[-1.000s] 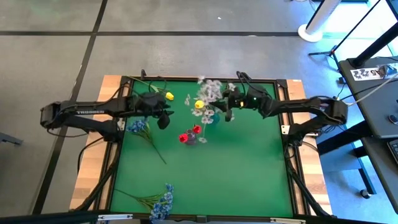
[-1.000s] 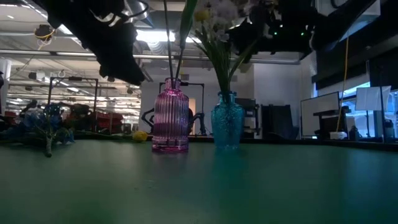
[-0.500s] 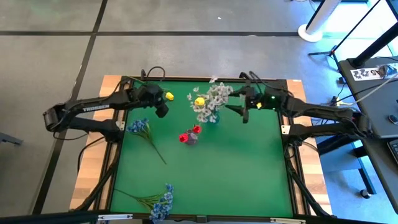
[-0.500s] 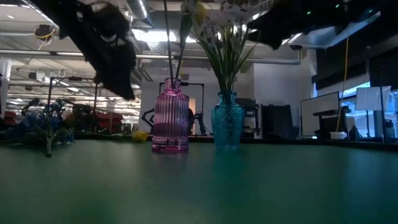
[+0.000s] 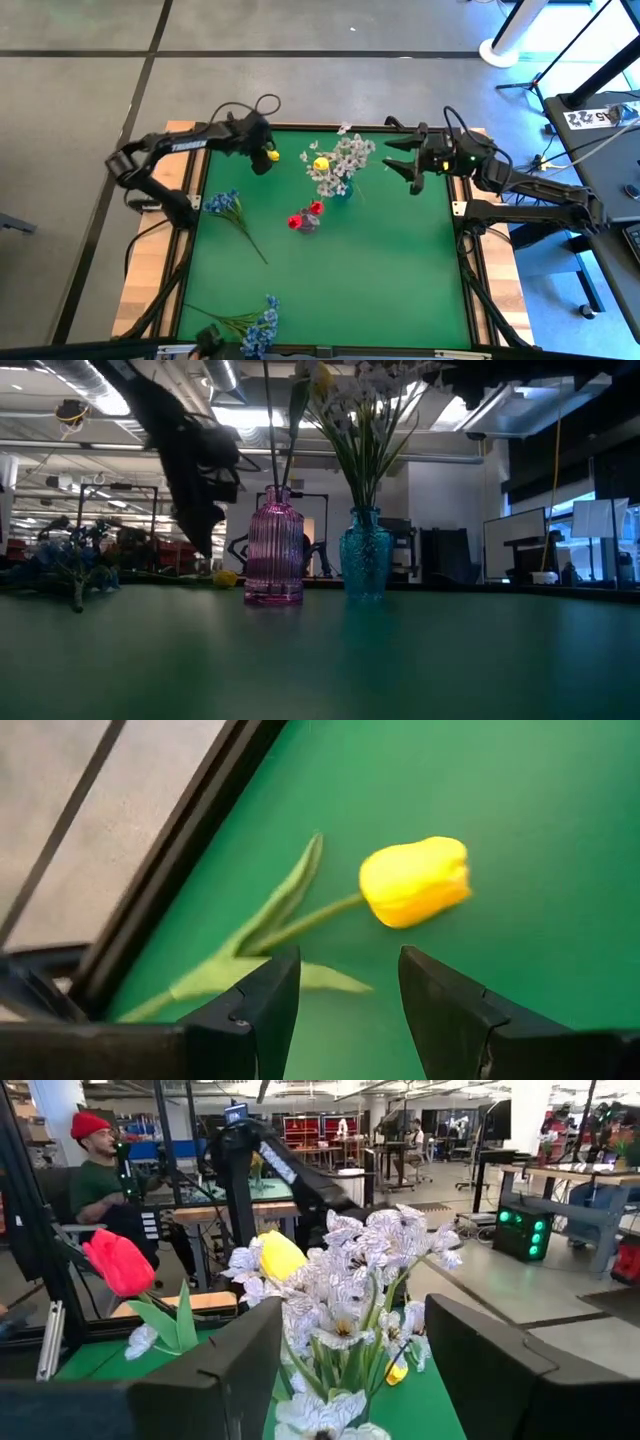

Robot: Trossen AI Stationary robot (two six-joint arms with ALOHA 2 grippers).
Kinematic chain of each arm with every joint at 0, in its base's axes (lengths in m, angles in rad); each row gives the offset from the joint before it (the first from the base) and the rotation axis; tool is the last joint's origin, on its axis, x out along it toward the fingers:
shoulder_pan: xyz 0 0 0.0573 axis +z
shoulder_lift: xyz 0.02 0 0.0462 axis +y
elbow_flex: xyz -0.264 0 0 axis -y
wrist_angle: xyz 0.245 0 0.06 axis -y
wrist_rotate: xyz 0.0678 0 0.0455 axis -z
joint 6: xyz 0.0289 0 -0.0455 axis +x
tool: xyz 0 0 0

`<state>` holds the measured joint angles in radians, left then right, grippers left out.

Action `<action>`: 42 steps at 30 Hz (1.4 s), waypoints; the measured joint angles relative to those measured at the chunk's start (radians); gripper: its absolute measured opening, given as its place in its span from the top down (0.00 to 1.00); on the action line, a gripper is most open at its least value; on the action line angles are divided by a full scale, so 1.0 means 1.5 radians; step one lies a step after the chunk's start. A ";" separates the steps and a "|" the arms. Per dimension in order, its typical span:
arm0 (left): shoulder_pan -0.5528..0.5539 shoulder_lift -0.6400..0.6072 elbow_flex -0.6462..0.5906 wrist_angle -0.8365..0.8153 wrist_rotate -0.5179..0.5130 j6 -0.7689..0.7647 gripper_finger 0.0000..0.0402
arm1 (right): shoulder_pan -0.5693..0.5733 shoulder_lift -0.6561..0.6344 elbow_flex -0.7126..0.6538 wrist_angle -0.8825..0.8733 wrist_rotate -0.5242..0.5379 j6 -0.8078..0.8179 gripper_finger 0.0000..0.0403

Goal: Sort flowers into vase by color
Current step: Put the white flowers into the blue vase, then put the yellow tulip into the blue vase

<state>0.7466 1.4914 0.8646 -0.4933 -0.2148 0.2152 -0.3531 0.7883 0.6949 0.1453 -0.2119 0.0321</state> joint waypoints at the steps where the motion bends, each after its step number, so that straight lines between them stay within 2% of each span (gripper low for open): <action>1: 0.007 0.018 0.015 -0.008 0.000 0.020 0.58 | 0.000 -0.001 0.000 -0.008 0.000 0.004 0.40; 5: 0.039 0.099 0.066 -0.040 0.009 0.105 0.58 | 0.000 0.001 0.000 -0.069 0.002 0.010 0.40; 10: 0.076 0.178 0.118 -0.045 0.033 0.146 0.58 | 0.000 0.001 0.000 -0.138 0.002 0.017 0.40; 17: 0.088 0.226 0.128 -0.050 0.035 0.173 0.60 | 0.000 0.001 0.000 -0.148 0.002 0.016 0.40; 21: 0.085 0.223 0.126 -0.050 0.047 0.140 0.70 | 0.000 0.001 0.000 -0.145 0.002 0.011 0.40; 26: 0.071 0.214 0.123 -0.052 0.044 0.101 0.96 | 0.000 0.001 0.000 -0.143 0.002 0.009 0.40; 29: 0.053 0.186 0.122 -0.036 0.025 0.078 0.97 | 0.015 0.000 0.000 -0.131 0.007 -0.009 0.40; 33: 0.015 0.105 0.123 -0.040 -0.031 0.066 0.99 | 0.084 0.000 0.000 -0.099 0.046 -0.043 0.40; 38: -0.030 -0.055 0.124 -0.068 -0.080 0.038 0.99 | 0.204 0.000 0.000 -0.039 0.100 -0.060 0.40; 42: -0.093 -0.203 0.123 -0.131 -0.052 -0.025 0.99 | 0.312 0.000 0.000 -0.024 0.156 -0.067 0.40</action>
<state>0.6078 1.1867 1.0490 -0.6895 -0.2934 0.1772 0.1142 0.7887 0.6945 0.1095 0.0223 -0.0689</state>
